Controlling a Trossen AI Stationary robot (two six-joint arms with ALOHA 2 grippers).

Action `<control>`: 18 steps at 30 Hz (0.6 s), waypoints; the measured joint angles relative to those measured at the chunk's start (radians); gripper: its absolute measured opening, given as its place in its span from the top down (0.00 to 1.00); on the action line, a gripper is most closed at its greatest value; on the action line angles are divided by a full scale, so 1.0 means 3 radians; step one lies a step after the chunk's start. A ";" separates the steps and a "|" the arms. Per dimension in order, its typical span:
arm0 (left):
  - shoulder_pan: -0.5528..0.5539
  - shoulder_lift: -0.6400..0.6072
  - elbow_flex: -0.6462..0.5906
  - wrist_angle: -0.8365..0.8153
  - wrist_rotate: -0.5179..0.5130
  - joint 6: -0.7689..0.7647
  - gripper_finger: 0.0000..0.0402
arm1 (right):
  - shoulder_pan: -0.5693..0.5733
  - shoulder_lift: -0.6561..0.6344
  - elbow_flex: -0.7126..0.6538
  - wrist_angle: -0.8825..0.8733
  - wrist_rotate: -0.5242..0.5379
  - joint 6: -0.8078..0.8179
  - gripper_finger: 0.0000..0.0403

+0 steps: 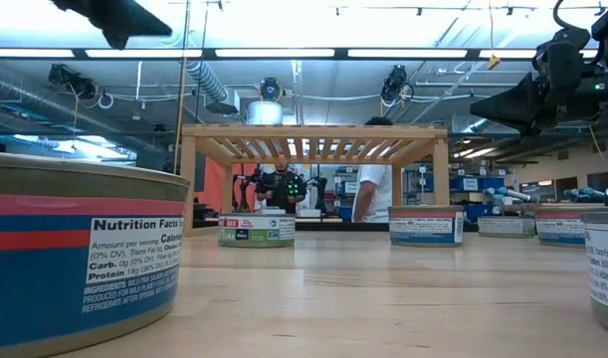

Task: Stack canned seafood by type on shelf
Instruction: Put the blue tuna can on the shelf

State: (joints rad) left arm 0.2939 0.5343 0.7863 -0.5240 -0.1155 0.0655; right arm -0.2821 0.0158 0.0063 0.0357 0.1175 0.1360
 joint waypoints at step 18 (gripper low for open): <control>0.0139 0.1318 0.1361 -0.1675 0.0448 0.0045 0.99 | -0.0001 0.0000 -0.0001 0.0000 0.0000 0.0000 0.92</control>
State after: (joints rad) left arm 0.3355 0.9296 1.1947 -1.0265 0.0189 0.0788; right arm -0.2823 0.0158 0.0061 0.0357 0.1175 0.1360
